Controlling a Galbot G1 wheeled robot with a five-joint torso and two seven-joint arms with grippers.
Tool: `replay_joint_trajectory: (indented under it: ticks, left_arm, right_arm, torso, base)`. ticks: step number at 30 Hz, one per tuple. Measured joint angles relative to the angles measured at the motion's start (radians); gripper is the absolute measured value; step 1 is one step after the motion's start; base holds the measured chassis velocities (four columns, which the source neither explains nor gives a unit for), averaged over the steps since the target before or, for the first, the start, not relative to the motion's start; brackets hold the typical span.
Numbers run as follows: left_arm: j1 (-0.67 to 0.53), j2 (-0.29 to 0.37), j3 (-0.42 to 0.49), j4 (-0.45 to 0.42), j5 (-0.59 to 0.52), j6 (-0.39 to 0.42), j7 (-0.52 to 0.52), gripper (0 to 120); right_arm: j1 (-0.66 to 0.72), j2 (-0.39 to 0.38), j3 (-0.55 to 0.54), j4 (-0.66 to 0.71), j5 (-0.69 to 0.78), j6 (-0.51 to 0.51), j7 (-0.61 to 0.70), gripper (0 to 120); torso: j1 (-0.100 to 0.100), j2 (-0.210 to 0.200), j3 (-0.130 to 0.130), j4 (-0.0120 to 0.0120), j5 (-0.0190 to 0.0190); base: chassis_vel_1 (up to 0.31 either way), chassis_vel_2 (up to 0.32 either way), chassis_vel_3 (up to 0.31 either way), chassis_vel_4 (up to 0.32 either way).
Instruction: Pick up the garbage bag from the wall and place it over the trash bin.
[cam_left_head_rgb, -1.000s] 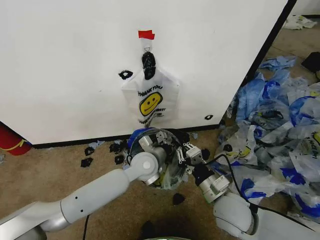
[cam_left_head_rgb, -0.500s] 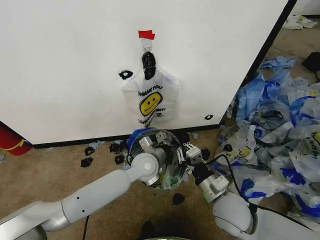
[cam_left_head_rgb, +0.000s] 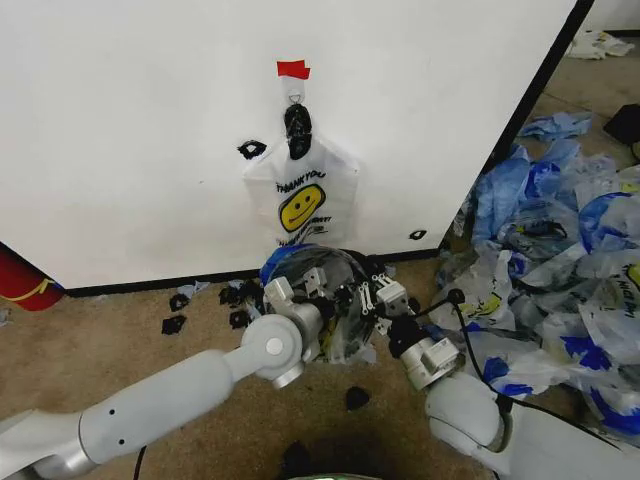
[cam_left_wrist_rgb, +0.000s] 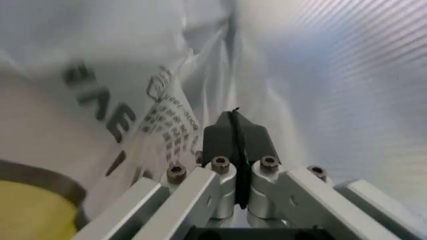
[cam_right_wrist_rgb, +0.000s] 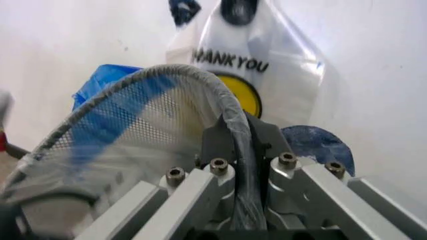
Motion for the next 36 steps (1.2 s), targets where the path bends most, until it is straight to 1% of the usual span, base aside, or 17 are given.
replay_joint_trajectory:
  ticks: [6,11,17,22,25,31,36]
  left_arm:
    - [-0.013,-0.03,0.029,0.045,0.004,0.0,0.002,0]
    - [-0.025,-0.049,0.037,0.072,0.01,-0.002,0.005,0]
    - [-0.043,-0.031,0.037,0.056,0.01,-0.005,0.004,0]
    - [-0.055,-0.005,0.012,0.048,0.008,-0.009,0.002,0]
    - [-0.055,-0.005,0.0,0.057,0.009,-0.009,0.002,0]
    - [-0.049,-0.035,-0.023,0.112,0.039,-0.015,0.028,0]
    - [-0.048,-0.053,-0.033,0.142,0.055,-0.018,0.045,0]
  right_arm:
    - [-0.006,-0.024,0.018,0.045,0.009,-0.003,-0.006,1]
    - [-0.012,-0.029,0.023,0.052,0.009,-0.004,-0.009,1]
    - [-0.018,-0.032,0.029,0.043,0.005,0.001,-0.013,1]
    - [-0.028,-0.028,0.022,0.042,-0.006,0.003,-0.015,1]
    - [-0.032,-0.028,0.016,0.048,-0.012,0.004,-0.016,1]
    - [-0.05,-0.036,0.008,0.065,-0.029,0.01,-0.019,1]
    - [-0.062,-0.041,0.007,0.068,-0.043,0.02,-0.023,1]
  torso:
    - [0.0,0.0,0.0,0.0,0.0002]
    - [0.0,0.0,0.0,0.0,0.0002]
    - [0.0,0.0,0.0,0.0,0.0002]
    - [0.0,0.0,0.0,0.0001,0.0002]
    - [0.0,0.0,0.0,0.0001,0.0001]
    - [0.0,0.0,0.0,0.0001,0.0001]
    - [0.0,0.0,0.0,0.0001,0.0002]
  base:
    - [0.0,0.0,0.0,0.0]
    - [0.0,0.0,0.0,0.0]
    - [0.0,0.0,0.0,0.0]
    - [0.0,0.0,0.0,0.0]
    - [0.0,0.0,0.0,0.0]
    - [0.0,0.0,0.0,0.0]
    - [0.0,0.0,0.0,0.0]
